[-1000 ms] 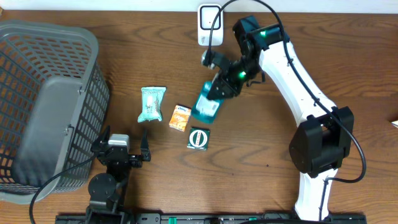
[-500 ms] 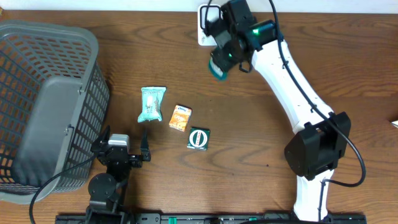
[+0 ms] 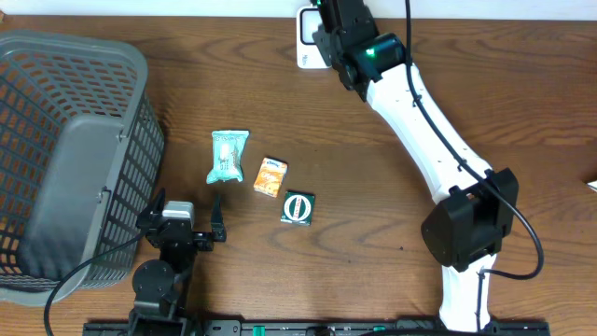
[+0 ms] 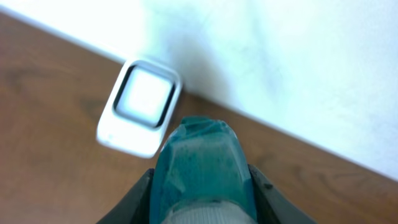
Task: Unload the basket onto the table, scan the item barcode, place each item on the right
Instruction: 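Carry the Listerine bottle with the right gripper to the scanner, then move the Listerine bottle to the right edge and release it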
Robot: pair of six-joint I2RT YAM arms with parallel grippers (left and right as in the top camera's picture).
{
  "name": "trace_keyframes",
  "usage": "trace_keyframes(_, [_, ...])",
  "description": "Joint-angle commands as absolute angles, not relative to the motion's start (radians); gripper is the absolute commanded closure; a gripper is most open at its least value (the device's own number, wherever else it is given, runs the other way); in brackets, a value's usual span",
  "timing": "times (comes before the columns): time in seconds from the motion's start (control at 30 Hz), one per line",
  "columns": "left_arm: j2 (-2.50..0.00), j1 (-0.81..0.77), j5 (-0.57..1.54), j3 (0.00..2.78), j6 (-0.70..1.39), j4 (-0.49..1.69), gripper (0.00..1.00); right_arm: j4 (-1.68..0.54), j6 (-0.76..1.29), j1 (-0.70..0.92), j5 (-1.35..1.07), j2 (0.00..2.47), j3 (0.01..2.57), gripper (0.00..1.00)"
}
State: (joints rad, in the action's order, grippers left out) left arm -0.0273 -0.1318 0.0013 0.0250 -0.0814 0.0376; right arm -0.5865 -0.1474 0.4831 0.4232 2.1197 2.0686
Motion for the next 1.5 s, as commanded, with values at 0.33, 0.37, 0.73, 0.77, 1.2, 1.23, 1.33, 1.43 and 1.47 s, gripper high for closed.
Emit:
trace_keyframes(0.33, [-0.025, -0.13, -0.012, 0.004, -0.076, 0.073, 0.02, -0.112, -0.418, 0.545, 0.764, 2.342, 2.109, 0.84])
trace_keyframes(0.37, [-0.025, -0.13, -0.012, 0.004, -0.076, 0.073, 0.02, -0.091, -0.437, 0.55, 0.775, 2.36, 2.118, 0.85])
trace_keyframes(0.73, [-0.025, -0.13, -0.012, 0.004, -0.076, 0.073, 0.02, -0.035, -0.6, 0.578, 0.897, 2.531, 2.291, 0.84])
trace_keyframes(0.77, [-0.025, -0.13, -0.012, 0.004, -0.076, 0.073, 0.02, -0.035, -0.599, 0.578, 0.9, 2.531, 2.298, 0.84])
trace_keyframes(1.2, [-0.025, -0.13, -0.012, 0.004, -0.076, 0.073, 0.02, -0.263, -0.58, 0.489, 1.161, 2.53, 2.398, 0.85])
trace_keyframes(1.23, [-0.025, -0.13, -0.012, 0.004, -0.076, 0.073, 0.02, -0.297, -0.559, 0.469, 1.173, 2.531, 2.398, 0.85])
trace_keyframes(1.33, [-0.025, -0.13, -0.012, 0.004, -0.076, 0.073, 0.02, -0.41, -0.477, 0.397, 1.204, 2.53, 2.398, 0.85])
trace_keyframes(1.43, [-0.025, -0.13, -0.012, 0.004, -0.076, 0.073, 0.02, -0.548, -0.384, 0.311, 1.201, 2.531, 2.398, 0.85])
trace_keyframes(1.47, [-0.025, -0.13, -0.012, 0.004, -0.076, 0.073, 0.02, -0.582, -0.361, 0.289, 1.198, 2.531, 2.398, 0.85])
